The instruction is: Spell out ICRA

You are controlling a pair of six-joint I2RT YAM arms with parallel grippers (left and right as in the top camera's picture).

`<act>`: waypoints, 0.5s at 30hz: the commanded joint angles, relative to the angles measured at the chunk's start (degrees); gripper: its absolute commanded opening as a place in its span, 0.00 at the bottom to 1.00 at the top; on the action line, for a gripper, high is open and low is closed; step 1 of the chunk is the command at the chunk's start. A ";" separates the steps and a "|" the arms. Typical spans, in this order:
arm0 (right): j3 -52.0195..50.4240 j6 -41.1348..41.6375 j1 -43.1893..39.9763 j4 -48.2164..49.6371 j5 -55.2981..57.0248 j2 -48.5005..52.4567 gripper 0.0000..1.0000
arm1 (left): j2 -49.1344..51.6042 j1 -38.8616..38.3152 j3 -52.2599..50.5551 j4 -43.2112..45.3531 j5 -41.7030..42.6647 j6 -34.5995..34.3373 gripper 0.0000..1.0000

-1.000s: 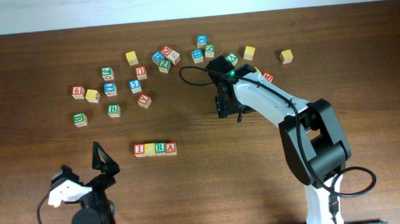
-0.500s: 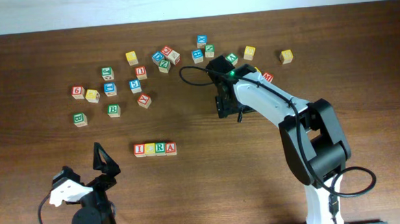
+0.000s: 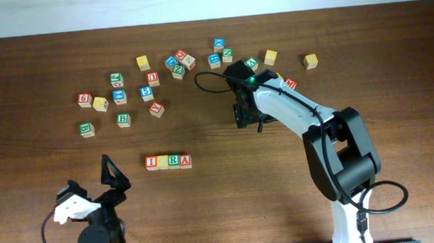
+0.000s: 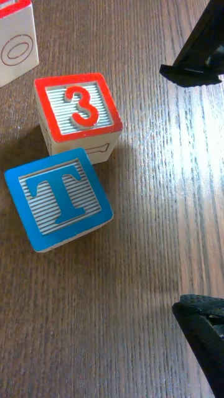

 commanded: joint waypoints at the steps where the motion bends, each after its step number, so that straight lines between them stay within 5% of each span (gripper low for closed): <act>1: -0.61 0.02 -0.15 -0.02 0.68 -1.90 0.98 | -0.17 0.09 -0.07 -0.33 -0.59 8.72 0.99; 15: -0.61 0.02 -0.15 -0.02 0.68 -1.90 0.98 | -0.13 0.09 -0.07 -0.33 -0.57 15.54 0.99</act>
